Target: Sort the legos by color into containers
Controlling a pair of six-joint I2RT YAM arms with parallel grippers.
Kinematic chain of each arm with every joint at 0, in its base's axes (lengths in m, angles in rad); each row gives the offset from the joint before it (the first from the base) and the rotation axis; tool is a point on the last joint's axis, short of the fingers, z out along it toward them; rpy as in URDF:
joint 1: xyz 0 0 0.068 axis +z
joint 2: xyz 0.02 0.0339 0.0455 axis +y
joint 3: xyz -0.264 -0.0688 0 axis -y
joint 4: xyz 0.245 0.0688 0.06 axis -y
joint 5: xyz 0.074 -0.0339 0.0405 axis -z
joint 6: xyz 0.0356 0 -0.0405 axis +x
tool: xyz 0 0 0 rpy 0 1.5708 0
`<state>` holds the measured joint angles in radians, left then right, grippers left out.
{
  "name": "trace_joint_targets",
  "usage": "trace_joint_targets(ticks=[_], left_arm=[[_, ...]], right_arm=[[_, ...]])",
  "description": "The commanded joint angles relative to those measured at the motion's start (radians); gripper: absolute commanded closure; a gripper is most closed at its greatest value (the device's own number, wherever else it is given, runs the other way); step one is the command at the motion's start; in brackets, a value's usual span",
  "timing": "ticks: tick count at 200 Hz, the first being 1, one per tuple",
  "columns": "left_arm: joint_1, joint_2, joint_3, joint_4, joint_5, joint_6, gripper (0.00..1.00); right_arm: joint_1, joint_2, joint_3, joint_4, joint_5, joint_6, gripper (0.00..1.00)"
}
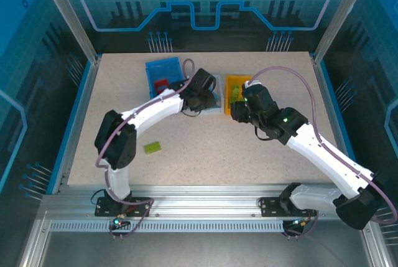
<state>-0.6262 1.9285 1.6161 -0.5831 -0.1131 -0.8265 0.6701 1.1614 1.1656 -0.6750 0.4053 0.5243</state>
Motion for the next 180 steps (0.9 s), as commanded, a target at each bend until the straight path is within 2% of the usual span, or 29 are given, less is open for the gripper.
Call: trace_joint_targets(ticks=[1, 41, 65, 103, 141, 180], left_arm=[[0.039, 0.124, 0.117, -0.096, 0.205, 0.056, 0.75], [0.065, 0.216, 0.243, -0.184, 0.289, 0.063, 0.75], [0.062, 0.212, 0.231, -0.197, 0.315, 0.067, 0.76], [0.069, 0.22, 0.222, -0.203, 0.3, 0.069, 0.77], [0.098, 0.303, 0.321, -0.26, 0.284, 0.087, 0.77], [0.136, 0.417, 0.504, -0.344, 0.246, 0.127, 0.77]], right_arm=[[-0.015, -0.031, -0.004, -0.021, 0.016, 0.01, 0.46], [-0.028, -0.036, -0.009, -0.023, 0.011, 0.01, 0.46], [-0.03, -0.032, -0.016, -0.021, 0.01, 0.012, 0.46], [-0.035, -0.025, -0.022, -0.012, 0.0, 0.014, 0.46], [-0.035, -0.035, -0.023, -0.019, 0.001, 0.015, 0.46], [-0.04, -0.037, -0.024, -0.021, 0.0, 0.013, 0.46]])
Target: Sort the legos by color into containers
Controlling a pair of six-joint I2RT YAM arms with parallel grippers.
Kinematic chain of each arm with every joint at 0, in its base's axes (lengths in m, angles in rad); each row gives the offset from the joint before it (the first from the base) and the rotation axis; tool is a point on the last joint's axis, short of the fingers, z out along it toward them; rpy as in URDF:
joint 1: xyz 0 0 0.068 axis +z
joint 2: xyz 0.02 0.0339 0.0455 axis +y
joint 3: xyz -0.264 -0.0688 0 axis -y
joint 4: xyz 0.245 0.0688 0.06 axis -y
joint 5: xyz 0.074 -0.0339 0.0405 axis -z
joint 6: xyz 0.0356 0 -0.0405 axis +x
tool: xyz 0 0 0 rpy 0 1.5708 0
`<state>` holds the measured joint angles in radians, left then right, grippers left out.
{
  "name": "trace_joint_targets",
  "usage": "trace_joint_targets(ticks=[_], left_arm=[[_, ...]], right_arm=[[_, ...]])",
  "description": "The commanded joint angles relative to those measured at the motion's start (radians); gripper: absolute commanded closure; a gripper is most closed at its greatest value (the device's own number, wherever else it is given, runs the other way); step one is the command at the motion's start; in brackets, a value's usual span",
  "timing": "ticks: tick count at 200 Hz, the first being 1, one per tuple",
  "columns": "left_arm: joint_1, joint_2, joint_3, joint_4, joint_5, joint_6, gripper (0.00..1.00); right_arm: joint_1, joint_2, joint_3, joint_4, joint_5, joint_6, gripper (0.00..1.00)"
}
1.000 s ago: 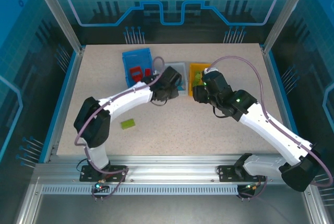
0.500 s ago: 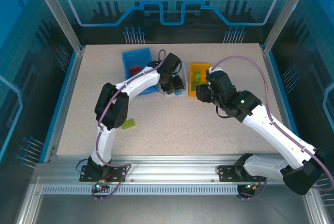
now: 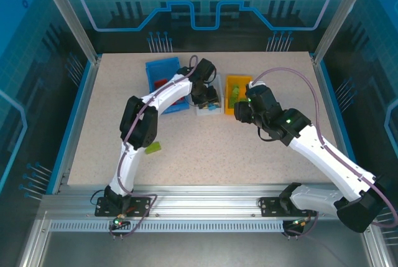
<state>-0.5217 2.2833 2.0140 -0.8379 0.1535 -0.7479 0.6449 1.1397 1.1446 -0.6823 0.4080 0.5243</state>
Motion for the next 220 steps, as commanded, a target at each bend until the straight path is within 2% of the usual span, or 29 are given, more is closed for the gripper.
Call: trace_joint_targets(ticks=[1, 58, 79, 95, 144, 173, 195, 220], left_arm=[[0.033, 0.065, 0.112, -0.092, -0.022, 0.049, 0.77], [0.055, 0.162, 0.332, -0.172, -0.086, 0.094, 0.72], [0.052, 0.157, 0.338, -0.191, -0.091, 0.101, 0.62], [0.044, 0.119, 0.294, -0.172, -0.094, 0.102, 0.51], [0.004, -0.094, 0.129, -0.095, -0.113, 0.076, 0.38], [-0.005, -0.264, -0.009, -0.037, -0.129, 0.041, 0.37], [-0.005, -0.455, -0.171, 0.028, -0.165, -0.003, 0.38], [0.001, -0.732, -0.383, 0.063, -0.287, -0.054, 0.39]], right_arm=[[-0.015, -0.016, -0.003, -0.014, -0.003, 0.013, 0.46], [-0.016, -0.015, -0.014, -0.008, -0.013, 0.021, 0.46], [-0.015, -0.017, -0.019, -0.007, -0.018, 0.024, 0.46], [-0.015, -0.017, -0.023, -0.004, -0.021, 0.025, 0.45], [0.002, -0.01, -0.026, -0.002, -0.022, 0.018, 0.44], [0.037, 0.002, -0.034, 0.008, -0.013, 0.014, 0.44], [0.105, 0.028, -0.047, 0.044, -0.007, 0.002, 0.45], [0.232, 0.105, -0.048, 0.129, -0.036, -0.061, 0.45]])
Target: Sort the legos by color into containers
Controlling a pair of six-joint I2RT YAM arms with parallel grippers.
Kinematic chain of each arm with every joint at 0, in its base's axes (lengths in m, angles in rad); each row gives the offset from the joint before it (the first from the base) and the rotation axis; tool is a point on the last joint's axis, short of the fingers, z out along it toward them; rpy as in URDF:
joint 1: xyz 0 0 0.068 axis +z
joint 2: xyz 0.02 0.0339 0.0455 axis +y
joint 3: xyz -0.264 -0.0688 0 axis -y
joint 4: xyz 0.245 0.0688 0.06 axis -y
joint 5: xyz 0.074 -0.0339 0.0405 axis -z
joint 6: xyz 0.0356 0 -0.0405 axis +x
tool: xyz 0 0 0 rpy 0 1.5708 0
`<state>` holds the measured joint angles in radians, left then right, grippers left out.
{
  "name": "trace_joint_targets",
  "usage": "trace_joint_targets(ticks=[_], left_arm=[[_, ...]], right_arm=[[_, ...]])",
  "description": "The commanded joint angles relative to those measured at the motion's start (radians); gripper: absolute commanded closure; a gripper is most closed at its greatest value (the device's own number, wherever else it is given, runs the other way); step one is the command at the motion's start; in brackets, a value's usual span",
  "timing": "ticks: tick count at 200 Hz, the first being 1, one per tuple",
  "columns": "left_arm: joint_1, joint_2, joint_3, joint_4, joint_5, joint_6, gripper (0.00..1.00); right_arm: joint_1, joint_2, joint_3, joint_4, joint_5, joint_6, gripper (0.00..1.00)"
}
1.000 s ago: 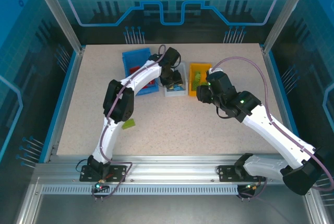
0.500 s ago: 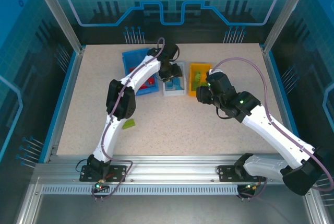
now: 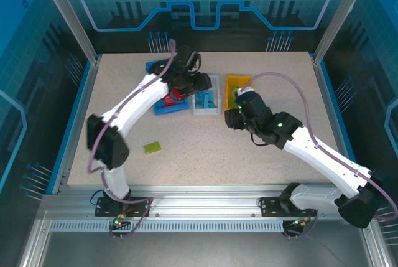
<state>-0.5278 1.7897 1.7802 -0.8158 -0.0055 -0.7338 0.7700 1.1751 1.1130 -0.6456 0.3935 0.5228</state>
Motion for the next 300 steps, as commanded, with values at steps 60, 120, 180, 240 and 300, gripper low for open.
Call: trace_joint_targets(ticks=[60, 120, 180, 240, 300], left_arm=[[0.02, -0.925, -0.583, -0.163, -0.43, -0.159, 0.37], [0.021, -1.323, -0.712, -0.45, -0.463, -0.29, 0.38], [0.021, -1.343, -0.713, -0.486, -0.441, -0.293, 0.38], [0.02, -1.339, -0.706, -0.474, -0.407, -0.279, 0.38], [0.02, -1.339, -0.678, -0.595, -0.419, -0.355, 0.37]], right_arm=[[0.397, 0.542, 0.173, 0.212, -0.198, -0.442, 0.28], [0.362, 0.967, 0.517, 0.132, -0.23, -0.599, 0.21], [0.31, 1.235, 0.864, -0.001, -0.223, -0.57, 0.21], [0.308, 1.334, 1.007, -0.059, -0.286, -0.545, 0.46], [0.305, 1.235, 0.916, 0.019, -0.284, -0.486, 0.75]])
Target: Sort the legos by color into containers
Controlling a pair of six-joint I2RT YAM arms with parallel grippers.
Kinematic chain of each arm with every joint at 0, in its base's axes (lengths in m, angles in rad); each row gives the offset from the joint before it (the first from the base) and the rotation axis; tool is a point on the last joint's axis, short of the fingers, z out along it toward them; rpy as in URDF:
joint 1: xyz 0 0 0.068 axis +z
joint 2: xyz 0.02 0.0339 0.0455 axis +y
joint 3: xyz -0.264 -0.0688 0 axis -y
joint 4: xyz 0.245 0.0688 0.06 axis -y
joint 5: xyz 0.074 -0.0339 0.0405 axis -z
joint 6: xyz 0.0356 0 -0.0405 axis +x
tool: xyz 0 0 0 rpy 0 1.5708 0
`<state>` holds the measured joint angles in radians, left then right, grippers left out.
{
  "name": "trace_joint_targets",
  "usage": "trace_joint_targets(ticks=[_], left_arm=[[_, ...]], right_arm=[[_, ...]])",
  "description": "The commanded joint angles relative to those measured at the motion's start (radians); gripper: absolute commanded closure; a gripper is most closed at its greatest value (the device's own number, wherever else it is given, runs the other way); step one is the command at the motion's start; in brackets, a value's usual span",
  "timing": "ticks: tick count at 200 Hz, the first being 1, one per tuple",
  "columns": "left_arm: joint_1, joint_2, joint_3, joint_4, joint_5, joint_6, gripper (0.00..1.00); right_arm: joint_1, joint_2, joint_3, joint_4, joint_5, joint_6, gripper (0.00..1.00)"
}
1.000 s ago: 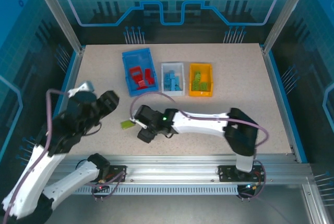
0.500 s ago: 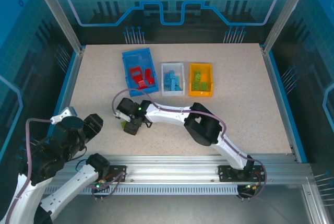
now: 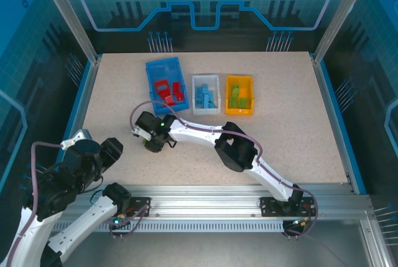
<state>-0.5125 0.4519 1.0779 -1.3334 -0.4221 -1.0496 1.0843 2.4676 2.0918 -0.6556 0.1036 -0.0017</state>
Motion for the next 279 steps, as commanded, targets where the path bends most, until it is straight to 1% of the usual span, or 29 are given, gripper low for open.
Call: trace_joint_targets(ticks=[1, 14, 31, 49, 60, 74, 91, 106, 118, 133, 145, 164, 187, 214, 223, 236, 262, 270, 279], left_arm=[[0.005, -0.001, 0.025, -0.079, -0.002, -0.04, 0.37], [0.005, 0.003, 0.028, -0.082, 0.006, -0.047, 0.36], [0.006, 0.015, 0.027, -0.068, 0.027, -0.045, 0.36], [0.005, 0.045, 0.02, 0.002, 0.084, 0.006, 0.35], [0.005, 0.086, 0.007, 0.073, 0.147, 0.044, 0.34], [0.006, 0.168, -0.01, 0.186, 0.272, 0.102, 0.34], [0.006, 0.29, -0.041, 0.352, 0.437, 0.144, 0.35], [-0.002, 0.407, -0.064, 0.505, 0.549, 0.152, 0.36], [-0.036, 0.491, -0.055, 0.591, 0.561, 0.158, 0.36], [-0.105, 0.595, -0.009, 0.657, 0.525, 0.192, 0.36], [-0.152, 0.671, 0.031, 0.69, 0.493, 0.214, 0.36], [-0.196, 0.775, 0.069, 0.748, 0.485, 0.223, 0.36], [-0.222, 0.848, 0.094, 0.785, 0.481, 0.221, 0.36], [-0.24, 0.874, 0.093, 0.806, 0.479, 0.219, 0.36], [-0.242, 0.875, 0.09, 0.804, 0.479, 0.221, 0.36], [-0.241, 0.873, 0.085, 0.8, 0.475, 0.225, 0.36], [-0.241, 0.86, 0.064, 0.795, 0.468, 0.226, 0.36], [-0.241, 0.855, 0.058, 0.795, 0.468, 0.223, 0.36], [-0.241, 0.849, 0.052, 0.798, 0.469, 0.221, 0.36]], right_arm=[[-0.008, -0.063, -0.069, 0.032, 0.006, 0.041, 0.75], [-0.012, -0.135, -0.147, 0.082, 0.018, 0.066, 0.77], [-0.022, -0.283, -0.26, 0.135, 0.054, 0.114, 0.79], [-0.05, -0.449, -0.404, 0.179, 0.107, 0.183, 0.8], [-0.087, -0.55, -0.497, 0.184, 0.142, 0.236, 0.8], [-0.158, -0.671, -0.602, 0.17, 0.174, 0.315, 0.8], [-0.279, -0.782, -0.702, 0.144, 0.193, 0.401, 0.81], [-0.394, -0.825, -0.747, 0.106, 0.199, 0.47, 0.8], [-0.474, -0.825, -0.744, 0.068, 0.203, 0.511, 0.79], [-0.554, -0.799, -0.72, 0.034, 0.213, 0.552, 0.78], [-0.612, -0.755, -0.682, 0.005, 0.214, 0.578, 0.78], [-0.69, -0.658, -0.607, -0.028, 0.186, 0.612, 0.77], [-0.741, -0.538, -0.501, -0.09, 0.158, 0.638, 0.78], [-0.766, -0.448, -0.422, -0.103, 0.131, 0.638, 0.76], [-0.768, -0.425, -0.396, -0.111, 0.128, 0.636, 0.74], [-0.77, -0.401, -0.37, -0.109, 0.115, 0.625, 0.67], [-0.767, -0.381, -0.338, -0.119, 0.105, 0.615, 0.48], [-0.764, -0.392, -0.344, -0.112, 0.107, 0.611, 0.44], [-0.762, -0.41, -0.352, -0.101, 0.107, 0.605, 0.42]])
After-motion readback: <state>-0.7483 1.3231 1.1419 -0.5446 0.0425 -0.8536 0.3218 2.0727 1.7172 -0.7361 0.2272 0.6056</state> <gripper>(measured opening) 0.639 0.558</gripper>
